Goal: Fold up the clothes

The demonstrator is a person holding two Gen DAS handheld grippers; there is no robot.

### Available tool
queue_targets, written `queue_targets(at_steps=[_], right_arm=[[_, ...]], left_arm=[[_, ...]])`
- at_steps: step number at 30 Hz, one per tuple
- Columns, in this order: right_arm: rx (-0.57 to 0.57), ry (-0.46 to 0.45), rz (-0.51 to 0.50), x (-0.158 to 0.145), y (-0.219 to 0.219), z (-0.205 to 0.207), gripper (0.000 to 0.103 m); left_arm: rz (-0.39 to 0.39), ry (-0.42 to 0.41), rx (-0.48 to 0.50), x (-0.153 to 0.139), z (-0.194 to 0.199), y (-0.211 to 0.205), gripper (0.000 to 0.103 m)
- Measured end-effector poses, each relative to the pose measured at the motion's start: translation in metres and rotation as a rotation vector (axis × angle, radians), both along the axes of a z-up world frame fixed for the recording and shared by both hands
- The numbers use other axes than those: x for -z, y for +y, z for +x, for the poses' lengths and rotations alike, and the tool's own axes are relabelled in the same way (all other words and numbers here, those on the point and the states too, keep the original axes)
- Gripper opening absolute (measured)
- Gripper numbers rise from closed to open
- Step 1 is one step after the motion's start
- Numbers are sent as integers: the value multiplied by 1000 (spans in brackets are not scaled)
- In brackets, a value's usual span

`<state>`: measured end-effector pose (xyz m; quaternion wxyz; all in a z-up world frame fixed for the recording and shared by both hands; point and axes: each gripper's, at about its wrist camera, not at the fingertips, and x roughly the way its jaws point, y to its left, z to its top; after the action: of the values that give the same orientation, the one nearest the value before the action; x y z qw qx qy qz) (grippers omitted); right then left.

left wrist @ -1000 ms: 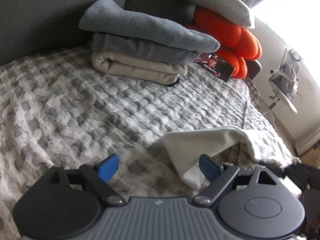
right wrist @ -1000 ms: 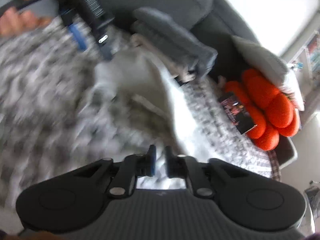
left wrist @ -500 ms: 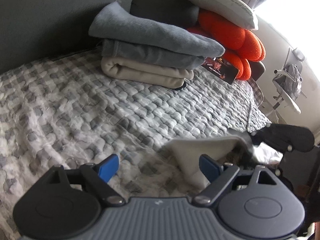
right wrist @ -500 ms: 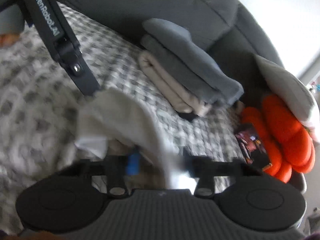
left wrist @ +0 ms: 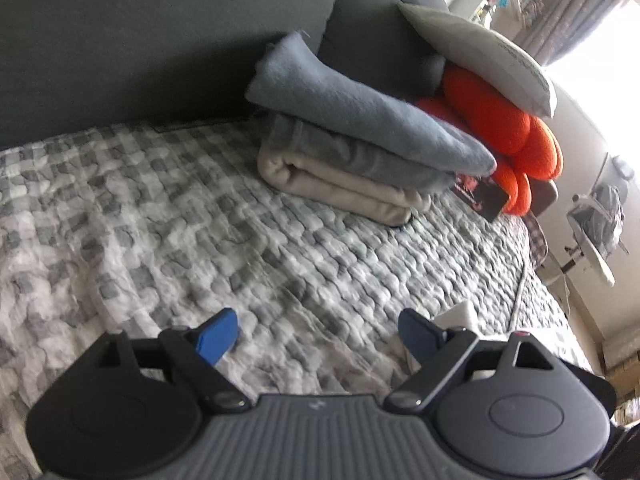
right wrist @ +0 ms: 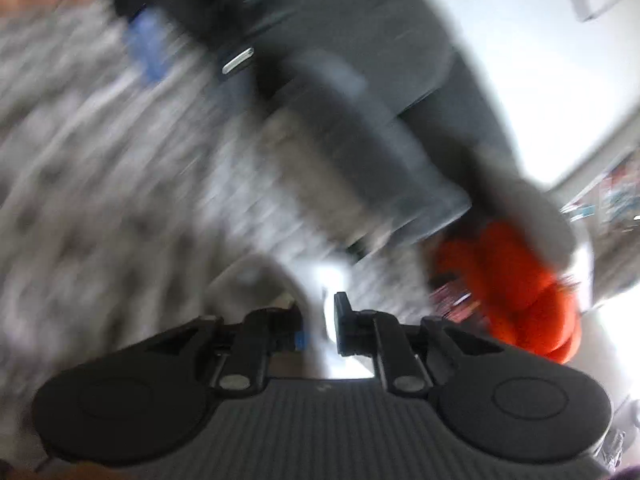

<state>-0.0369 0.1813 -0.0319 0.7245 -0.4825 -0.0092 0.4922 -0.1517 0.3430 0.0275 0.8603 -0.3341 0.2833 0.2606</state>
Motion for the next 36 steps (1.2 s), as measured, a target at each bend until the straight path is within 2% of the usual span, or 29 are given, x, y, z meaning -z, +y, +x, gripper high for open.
queue_targets(at_steps=[2,8,13,17,20,24,29,32,36], right_arm=[[27,13,2,-1,-3,1,17],[115,48,116,-14,-26,13,17],[256,74,177,-6,-33,27,17],[297,114,180,-7,-38,33,18],[298,112,183,-6,-42,31,24],[295,107,200,-4,-41,35,30],[301,107,207,-4,-43,34,30],[302,104,208,-5,-44,33,30],[306,90,213,-4,-44,31,32]], left_arm=[[3,2,11,0,4,-3,88],[-34,7,77,-2,26,-15,88],[-166,17,91,6,40,-23,89],[-356,20,93,23,53,-27,89],[-420,-16,35,29,61,-30,89],[-433,-90,6,20,67,-34,87],[-359,-125,17,7,66,-42,86],[-394,-129,37,15,70,-44,80],[-405,-204,48,21,70,-45,77]])
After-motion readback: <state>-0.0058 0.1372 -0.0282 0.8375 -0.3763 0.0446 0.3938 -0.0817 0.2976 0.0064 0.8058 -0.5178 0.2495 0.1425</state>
